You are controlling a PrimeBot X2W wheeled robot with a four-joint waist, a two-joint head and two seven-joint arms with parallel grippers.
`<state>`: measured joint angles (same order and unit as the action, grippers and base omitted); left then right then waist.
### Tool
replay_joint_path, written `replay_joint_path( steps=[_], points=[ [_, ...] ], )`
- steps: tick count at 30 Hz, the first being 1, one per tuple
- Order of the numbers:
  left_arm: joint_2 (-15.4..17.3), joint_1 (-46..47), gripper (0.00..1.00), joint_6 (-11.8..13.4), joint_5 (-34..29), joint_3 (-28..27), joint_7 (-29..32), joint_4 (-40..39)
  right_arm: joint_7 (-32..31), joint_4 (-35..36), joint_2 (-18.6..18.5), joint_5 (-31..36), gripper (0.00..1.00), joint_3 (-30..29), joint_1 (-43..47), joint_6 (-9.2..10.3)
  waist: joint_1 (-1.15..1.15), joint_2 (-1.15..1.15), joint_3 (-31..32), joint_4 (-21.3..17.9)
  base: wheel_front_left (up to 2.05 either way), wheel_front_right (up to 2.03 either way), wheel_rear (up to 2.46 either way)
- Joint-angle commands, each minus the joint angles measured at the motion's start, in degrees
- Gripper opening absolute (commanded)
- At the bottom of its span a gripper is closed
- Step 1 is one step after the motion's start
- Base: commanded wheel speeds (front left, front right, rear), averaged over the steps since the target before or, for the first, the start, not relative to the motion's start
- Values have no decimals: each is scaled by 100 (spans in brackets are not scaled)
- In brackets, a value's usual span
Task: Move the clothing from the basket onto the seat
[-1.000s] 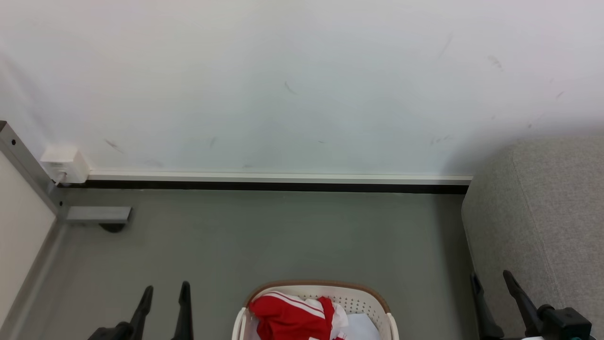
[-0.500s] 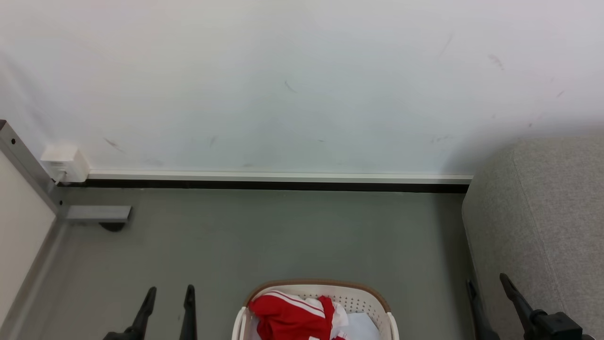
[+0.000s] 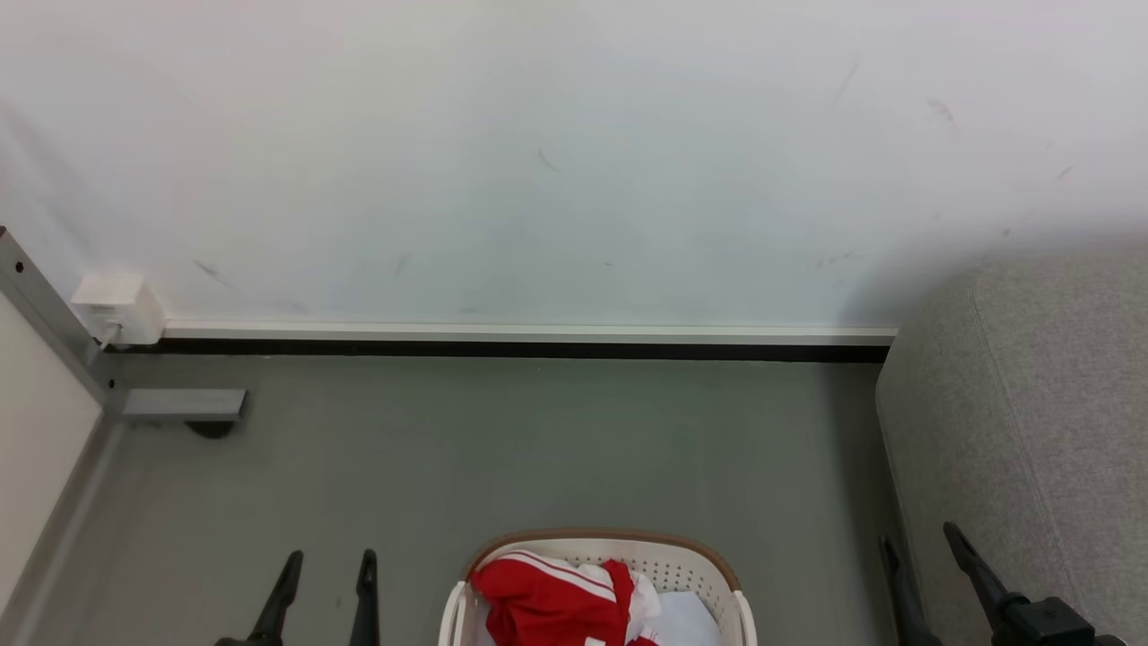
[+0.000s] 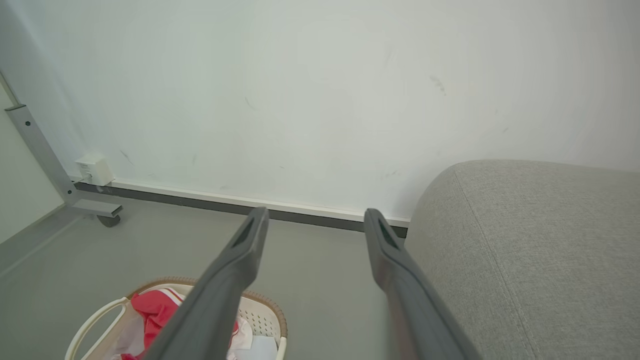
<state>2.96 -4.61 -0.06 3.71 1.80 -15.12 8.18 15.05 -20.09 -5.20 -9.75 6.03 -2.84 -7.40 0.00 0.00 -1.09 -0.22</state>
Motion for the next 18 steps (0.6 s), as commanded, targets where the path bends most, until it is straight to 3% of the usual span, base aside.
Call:
replay_joint_path(
  steps=[1,18],
  points=[
    [18,-50,100,-29,39,-34,-6,8,20,-17,-2,-50,100,-13,22,-17,0,0,17,-8,0,0,0],
    [2,22,100,-85,136,2,-5,29,20,9,-79,-176,100,69,-109,-17,0,0,-73,-168,0,0,0]
  ],
)
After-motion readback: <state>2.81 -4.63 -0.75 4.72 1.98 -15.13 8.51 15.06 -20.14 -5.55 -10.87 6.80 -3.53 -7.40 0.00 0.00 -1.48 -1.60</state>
